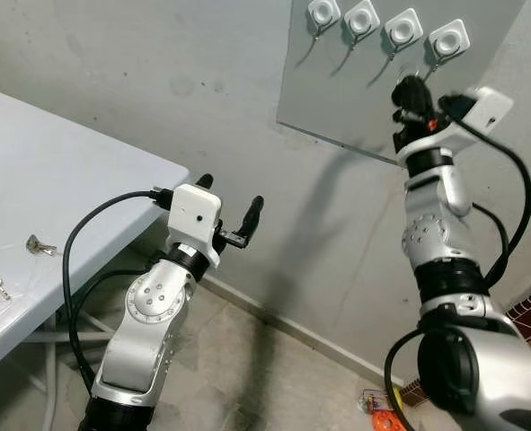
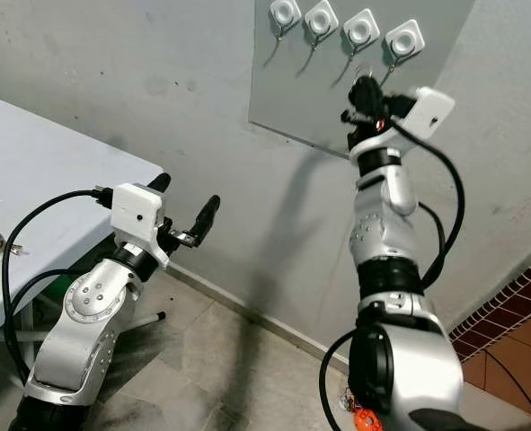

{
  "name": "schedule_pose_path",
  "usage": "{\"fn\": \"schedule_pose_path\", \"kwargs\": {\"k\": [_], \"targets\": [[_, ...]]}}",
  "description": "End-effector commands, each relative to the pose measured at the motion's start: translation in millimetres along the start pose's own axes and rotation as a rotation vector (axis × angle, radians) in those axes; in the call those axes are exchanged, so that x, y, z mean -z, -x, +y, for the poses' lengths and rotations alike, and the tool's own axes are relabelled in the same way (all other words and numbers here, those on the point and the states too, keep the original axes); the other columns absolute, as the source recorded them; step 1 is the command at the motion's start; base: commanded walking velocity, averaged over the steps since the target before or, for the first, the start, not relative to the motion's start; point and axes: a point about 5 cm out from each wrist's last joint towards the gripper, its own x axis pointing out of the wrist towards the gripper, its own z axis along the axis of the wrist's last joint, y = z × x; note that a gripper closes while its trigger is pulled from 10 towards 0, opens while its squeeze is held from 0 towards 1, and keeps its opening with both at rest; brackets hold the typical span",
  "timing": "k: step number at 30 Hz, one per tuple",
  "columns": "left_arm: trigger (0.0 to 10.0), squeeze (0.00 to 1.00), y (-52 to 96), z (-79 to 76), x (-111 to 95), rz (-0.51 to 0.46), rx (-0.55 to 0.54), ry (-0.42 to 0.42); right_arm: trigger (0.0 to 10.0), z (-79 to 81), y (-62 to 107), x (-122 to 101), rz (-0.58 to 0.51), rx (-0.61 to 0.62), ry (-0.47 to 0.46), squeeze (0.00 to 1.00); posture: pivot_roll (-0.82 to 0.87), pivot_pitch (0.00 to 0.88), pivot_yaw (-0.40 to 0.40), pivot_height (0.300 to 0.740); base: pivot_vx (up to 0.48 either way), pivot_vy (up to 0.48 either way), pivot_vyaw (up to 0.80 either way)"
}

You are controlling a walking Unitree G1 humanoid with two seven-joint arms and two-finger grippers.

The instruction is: Hang keys on a hook

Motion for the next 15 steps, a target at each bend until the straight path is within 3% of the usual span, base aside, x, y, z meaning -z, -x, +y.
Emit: {"fn": "schedule_pose_path", "kwargs": {"k": [1,15], "targets": [[10.0,0.00,0.3,-0.8,-4.5,-0.011,0.005,-0.004,10.0,-0.4,-4.7,-4.1,-0.004,0.004,-0.011,0.00,0.01,0.044,-0.030,0.740,0.000,0.000,0.00],[10.0,0.00,5.6,2.7,-4.2,0.001,-0.030,0.014,10.0,-7.2,-10.8,-1.7,0.029,0.083,-0.133,0.00,0.03,0.067,-0.040,0.740,0.000,0.000,0.00]]}}
